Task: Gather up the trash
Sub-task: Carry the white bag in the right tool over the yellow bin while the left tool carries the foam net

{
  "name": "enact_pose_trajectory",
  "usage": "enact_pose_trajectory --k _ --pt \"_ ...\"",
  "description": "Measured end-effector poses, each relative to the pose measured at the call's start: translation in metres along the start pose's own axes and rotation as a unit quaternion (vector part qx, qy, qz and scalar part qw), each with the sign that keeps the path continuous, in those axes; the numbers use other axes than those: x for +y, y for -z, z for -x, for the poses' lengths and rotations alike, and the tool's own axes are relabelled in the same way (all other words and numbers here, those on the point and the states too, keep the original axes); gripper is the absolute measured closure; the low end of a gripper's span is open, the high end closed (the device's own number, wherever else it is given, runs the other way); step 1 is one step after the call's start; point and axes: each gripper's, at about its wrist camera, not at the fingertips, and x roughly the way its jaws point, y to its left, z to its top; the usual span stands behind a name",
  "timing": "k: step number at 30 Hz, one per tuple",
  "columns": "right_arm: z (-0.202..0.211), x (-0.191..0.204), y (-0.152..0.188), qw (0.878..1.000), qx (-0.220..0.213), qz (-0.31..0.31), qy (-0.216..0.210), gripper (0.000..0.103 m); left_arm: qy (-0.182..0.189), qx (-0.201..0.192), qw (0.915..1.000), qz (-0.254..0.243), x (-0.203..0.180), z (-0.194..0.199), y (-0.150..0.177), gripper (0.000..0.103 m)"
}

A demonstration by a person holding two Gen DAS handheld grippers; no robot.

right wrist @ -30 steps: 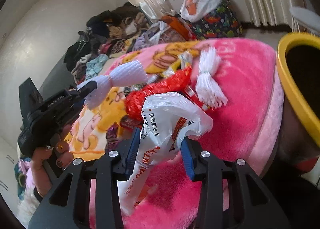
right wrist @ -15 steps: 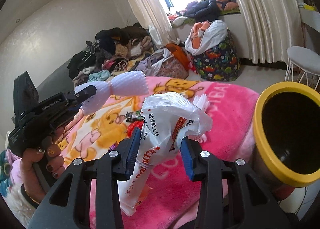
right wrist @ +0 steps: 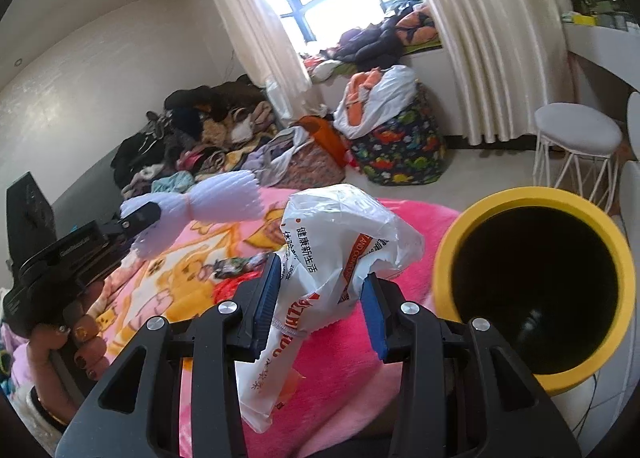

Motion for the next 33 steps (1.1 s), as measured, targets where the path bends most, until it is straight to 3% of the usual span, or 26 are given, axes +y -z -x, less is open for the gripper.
enact_pose_trajectory --k 13,26,33 --pt "0.024 -0.052 -0.006 0.997 -0.039 -0.024 0.059 0.066 0.031 0.017 0.999 -0.027 -0.05 -0.026 0.01 0.094" --pt "0.04 -0.128 -0.005 0.985 -0.065 -0.091 0.13 0.066 0.075 0.056 0.994 -0.055 -0.104 -0.072 0.03 0.094" --pt "0.043 -0.151 0.002 0.978 -0.068 -0.103 0.167 0.066 0.089 0.077 0.9906 -0.07 -0.125 -0.092 0.043 0.094"
